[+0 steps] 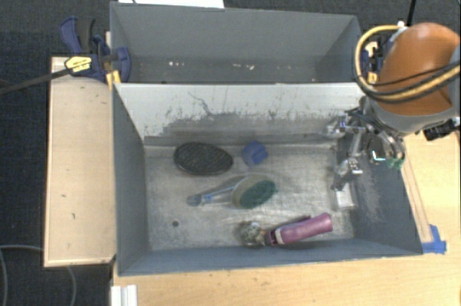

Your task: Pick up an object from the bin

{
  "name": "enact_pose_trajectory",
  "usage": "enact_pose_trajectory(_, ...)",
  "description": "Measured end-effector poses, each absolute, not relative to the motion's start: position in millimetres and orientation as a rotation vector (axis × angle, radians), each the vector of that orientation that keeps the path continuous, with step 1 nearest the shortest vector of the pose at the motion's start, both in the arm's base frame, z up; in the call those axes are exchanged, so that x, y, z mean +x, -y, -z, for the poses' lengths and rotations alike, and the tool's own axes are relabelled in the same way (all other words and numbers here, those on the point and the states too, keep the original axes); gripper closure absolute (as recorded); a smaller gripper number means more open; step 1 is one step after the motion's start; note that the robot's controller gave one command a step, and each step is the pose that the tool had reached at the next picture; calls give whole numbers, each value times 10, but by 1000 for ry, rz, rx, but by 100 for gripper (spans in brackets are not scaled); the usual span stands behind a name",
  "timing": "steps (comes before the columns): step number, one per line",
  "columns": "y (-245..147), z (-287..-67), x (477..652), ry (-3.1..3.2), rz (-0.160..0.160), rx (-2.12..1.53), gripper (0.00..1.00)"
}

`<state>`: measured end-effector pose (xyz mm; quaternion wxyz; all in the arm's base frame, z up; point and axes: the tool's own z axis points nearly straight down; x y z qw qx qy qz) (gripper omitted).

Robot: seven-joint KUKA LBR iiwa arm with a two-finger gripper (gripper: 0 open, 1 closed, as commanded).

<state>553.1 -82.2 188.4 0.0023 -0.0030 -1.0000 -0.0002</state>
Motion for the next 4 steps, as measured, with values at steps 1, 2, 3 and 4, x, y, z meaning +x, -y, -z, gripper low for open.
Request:
enact_pose_trajectory(1,592,-1044,5040,3151,-2,138,0)
enact_pose_trajectory(2,-272,-1082,4907,3146,-5,445,0)
enact_pose_trajectory(3,-1195,-1011,5072,2997,-9,957,0)
enact_pose_trajectory(4,-1510,-936,5055,3004,-25,983,0)
